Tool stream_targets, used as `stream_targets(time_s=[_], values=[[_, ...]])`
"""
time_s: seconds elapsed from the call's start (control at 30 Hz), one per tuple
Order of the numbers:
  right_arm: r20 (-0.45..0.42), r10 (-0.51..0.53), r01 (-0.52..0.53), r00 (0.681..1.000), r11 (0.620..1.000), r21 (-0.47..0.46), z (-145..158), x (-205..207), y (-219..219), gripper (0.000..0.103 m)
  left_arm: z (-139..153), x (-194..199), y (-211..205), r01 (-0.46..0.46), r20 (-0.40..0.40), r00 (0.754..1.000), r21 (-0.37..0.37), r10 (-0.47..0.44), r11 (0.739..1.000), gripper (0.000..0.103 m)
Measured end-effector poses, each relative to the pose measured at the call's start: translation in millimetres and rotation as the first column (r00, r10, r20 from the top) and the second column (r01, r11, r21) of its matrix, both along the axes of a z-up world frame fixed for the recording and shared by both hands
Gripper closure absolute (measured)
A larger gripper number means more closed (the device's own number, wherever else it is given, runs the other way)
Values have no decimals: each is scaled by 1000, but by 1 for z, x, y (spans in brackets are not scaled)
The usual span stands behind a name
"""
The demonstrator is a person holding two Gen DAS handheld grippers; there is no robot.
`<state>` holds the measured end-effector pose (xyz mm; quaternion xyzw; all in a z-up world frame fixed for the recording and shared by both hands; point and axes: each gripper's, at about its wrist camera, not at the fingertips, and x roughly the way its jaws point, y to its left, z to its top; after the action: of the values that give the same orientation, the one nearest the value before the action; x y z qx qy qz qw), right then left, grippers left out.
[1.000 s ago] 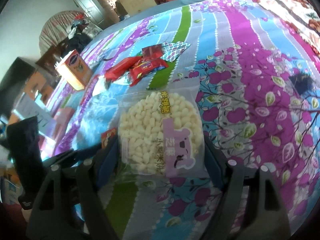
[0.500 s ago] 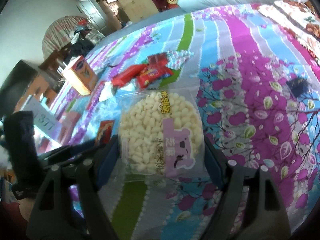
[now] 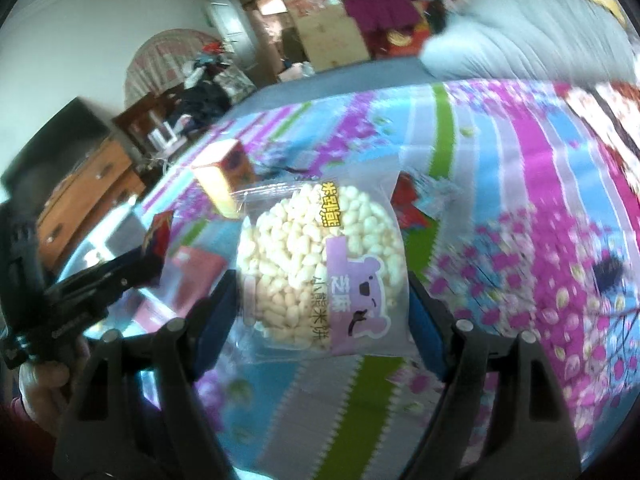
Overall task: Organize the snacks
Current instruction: 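Carry both packets to the clear basin and release them inside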
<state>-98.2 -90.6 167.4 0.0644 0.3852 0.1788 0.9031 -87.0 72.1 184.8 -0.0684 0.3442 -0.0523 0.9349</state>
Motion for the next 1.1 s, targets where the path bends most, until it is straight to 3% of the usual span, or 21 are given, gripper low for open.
stream_targets(time_s=[0.17, 0.37, 0.5, 0.77, 0.9, 1.1], values=[[44, 76, -76, 996, 997, -10, 26, 7, 45, 24, 26, -19, 62, -109, 52, 993, -11, 110, 994, 71], [90, 189, -187, 978, 982, -32, 55, 15, 113, 24, 46, -46, 146, -254, 89, 962, -46, 257, 966, 71], [113, 277, -274, 954, 961, -39, 71, 19, 164, 24, 50, -63, 191, -330, 96, 937, -71, 336, 941, 71], [152, 395, -407, 906, 912, 57, 115, 37, 242, 24, 42, -88, 258, -443, 68, 891, -88, 449, 892, 71], [133, 479, -486, 868, 873, 30, 120, 40, 293, 24, 33, -94, 277, -480, 44, 874, -77, 484, 874, 71], [50, 562, -562, 826, 827, -6, 96, 41, 352, 24, 25, -97, 304, -522, 3, 853, -46, 523, 852, 71]])
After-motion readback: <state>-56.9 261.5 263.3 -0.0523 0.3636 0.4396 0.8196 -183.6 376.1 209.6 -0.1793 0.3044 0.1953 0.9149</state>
